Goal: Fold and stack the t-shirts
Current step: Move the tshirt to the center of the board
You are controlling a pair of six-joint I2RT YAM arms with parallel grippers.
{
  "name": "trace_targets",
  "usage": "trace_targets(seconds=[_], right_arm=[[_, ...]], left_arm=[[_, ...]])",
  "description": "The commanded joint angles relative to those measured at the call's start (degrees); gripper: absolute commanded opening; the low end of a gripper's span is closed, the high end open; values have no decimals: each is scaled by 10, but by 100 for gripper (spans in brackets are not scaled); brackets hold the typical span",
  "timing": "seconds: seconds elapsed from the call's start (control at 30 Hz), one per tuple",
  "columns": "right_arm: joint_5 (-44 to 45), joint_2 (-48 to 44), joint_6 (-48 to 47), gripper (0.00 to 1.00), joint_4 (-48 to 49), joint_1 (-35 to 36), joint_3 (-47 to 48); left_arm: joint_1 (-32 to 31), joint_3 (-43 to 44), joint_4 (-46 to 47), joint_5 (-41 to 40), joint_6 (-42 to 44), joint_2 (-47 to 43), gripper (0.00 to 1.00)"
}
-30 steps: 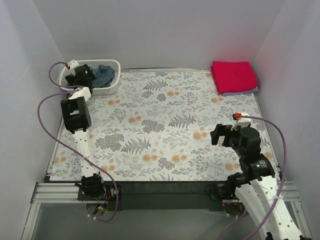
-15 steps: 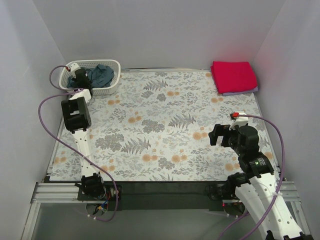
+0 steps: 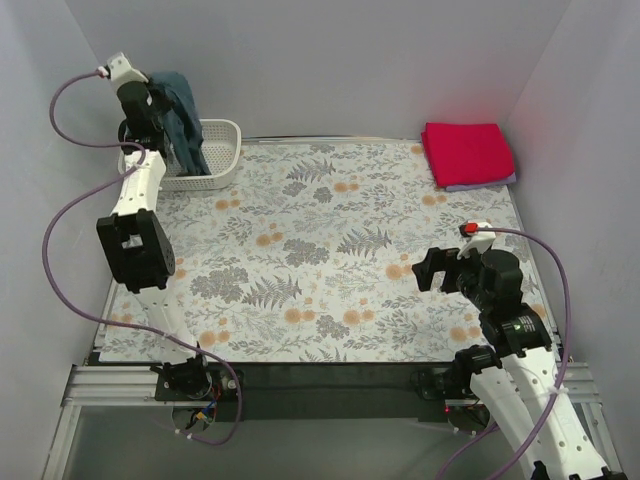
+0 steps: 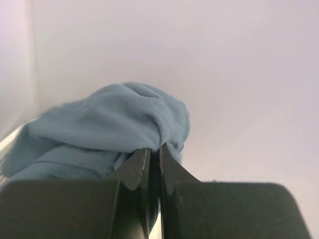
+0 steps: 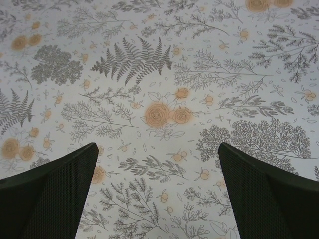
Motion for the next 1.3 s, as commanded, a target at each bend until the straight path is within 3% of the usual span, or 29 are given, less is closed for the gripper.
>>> trace_targets(seconds=[0.0, 0.2, 0.4, 0.67, 0.77, 0.8, 0.87, 0.9, 0.97, 1.03, 1.27], right_arm=[[-28, -13, -6, 95, 24, 3, 52], [-48, -12, -10, 95, 18, 3, 96], [-41, -22, -25, 97, 10, 2, 138], [-42, -11, -25, 98, -11, 2, 169], [-49, 3, -23, 98, -30, 3, 170], [-50, 9, -20, 98, -33, 3, 167], [-57, 17, -16, 98, -40, 2, 161], [-62, 27, -14, 98, -43, 3, 155], [-87, 46, -18, 98, -49, 3, 150], [-112, 87, -19, 98, -66, 2, 147], [-164, 198, -17, 90, -44, 14, 110]], left_arm=[[-35, 9, -18, 88, -8, -128, 0], [-142, -13, -85, 134, 24, -240, 0], [-238, -55, -131, 193, -3, -366, 0], [-267, -267, -151, 245, -53, -453, 2], [-268, -355, -145, 255, -57, -444, 13], [-268, -376, -140, 258, -57, -437, 30], [-269, -421, -138, 255, -54, -409, 49], [-269, -431, -144, 251, -55, -401, 63], [-270, -462, -152, 230, -59, -394, 73], [-273, -486, -167, 201, -66, -408, 80], [-294, -616, -280, 85, -84, -548, 81]])
